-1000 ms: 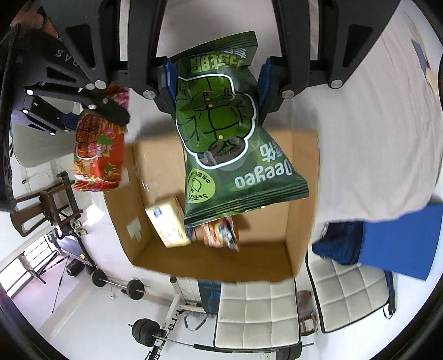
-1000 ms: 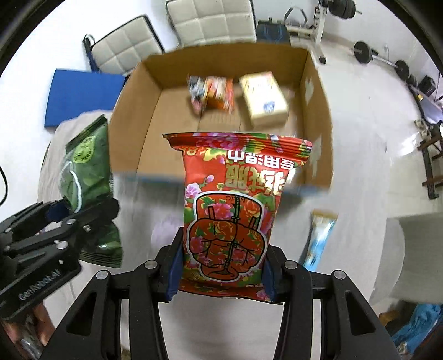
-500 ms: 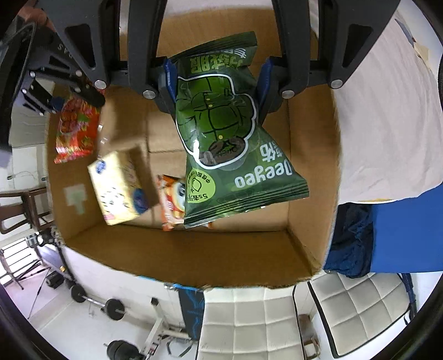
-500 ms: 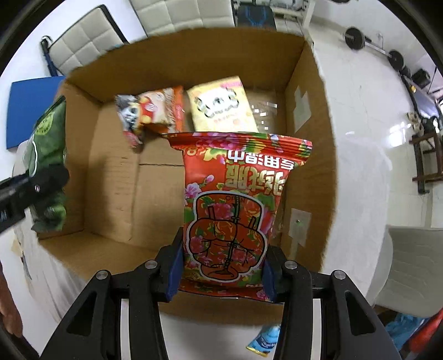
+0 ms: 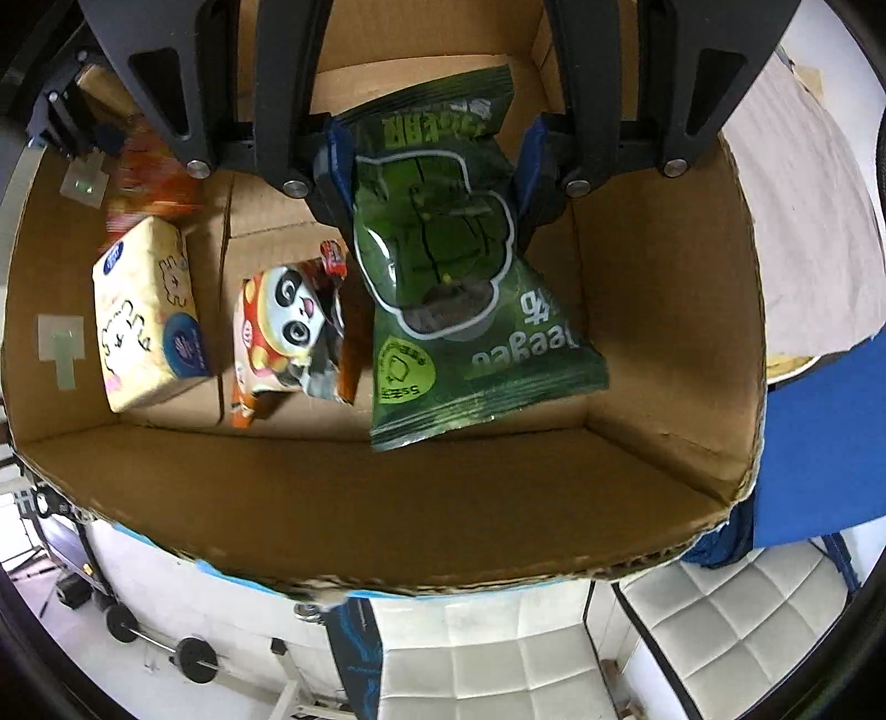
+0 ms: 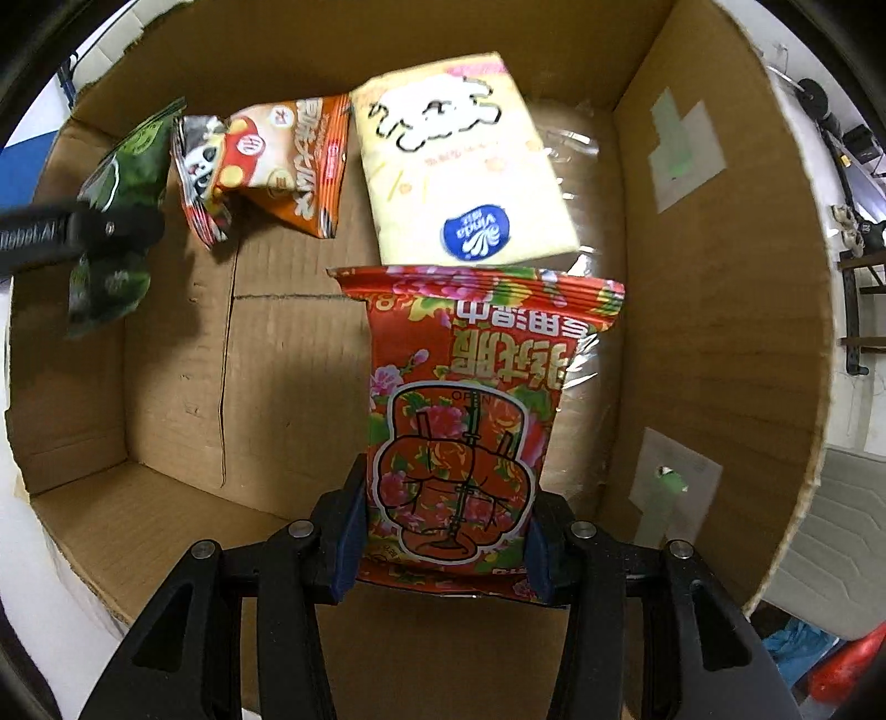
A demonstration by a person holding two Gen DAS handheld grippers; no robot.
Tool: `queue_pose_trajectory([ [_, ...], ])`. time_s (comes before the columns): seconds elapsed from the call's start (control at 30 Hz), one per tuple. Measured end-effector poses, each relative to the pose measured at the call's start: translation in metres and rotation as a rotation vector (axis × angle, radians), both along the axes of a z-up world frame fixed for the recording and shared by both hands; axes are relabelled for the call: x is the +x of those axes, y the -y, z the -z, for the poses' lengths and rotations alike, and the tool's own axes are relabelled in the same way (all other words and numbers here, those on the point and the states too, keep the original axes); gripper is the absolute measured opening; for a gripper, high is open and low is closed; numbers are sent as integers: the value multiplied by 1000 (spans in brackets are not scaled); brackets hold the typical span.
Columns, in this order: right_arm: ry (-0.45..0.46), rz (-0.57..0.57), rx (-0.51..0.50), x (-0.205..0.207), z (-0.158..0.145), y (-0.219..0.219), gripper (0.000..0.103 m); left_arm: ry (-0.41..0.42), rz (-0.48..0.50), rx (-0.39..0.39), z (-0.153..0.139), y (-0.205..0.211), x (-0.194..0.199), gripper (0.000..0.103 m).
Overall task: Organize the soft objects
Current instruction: 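Carry both bags into the box and open both grippers, then lift both tools out of the box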
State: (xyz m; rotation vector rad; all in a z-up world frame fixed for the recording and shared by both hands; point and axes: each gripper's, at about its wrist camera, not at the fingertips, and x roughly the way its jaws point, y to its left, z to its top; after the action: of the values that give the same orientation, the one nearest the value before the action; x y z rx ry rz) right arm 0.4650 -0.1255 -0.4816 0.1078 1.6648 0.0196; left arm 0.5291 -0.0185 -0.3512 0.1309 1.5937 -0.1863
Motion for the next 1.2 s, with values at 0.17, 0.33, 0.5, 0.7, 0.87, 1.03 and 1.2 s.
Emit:
queue_pose_trajectory([
  [0.17,17,18,14,5,-3,2,61,-12,-27,-19,-4,-1,-2,46],
  [0.33,49,20,14,7,-17,-2,65,5,-46,-36,-17,-5,-6,46],
  [0.5,90,18,11,3,-35,-9,65,63,-55,-54,-44,-11,-25,51],
  [0.7,147,15,-2,-10,-60,-17,66,144,-60,-85,-80,-19,-63,53],
  [0.87,186,13,-10,-25,-78,-24,67,194,-52,-94,-102,-21,-90,53],
  [1.03,219,16,-11,-40,-106,-16,67,236,-57,-105,-122,-19,-117,67],
  [1.2,256,24,-14,-58,-129,-14,78,280,-62,-114,-142,-19,-142,83],
])
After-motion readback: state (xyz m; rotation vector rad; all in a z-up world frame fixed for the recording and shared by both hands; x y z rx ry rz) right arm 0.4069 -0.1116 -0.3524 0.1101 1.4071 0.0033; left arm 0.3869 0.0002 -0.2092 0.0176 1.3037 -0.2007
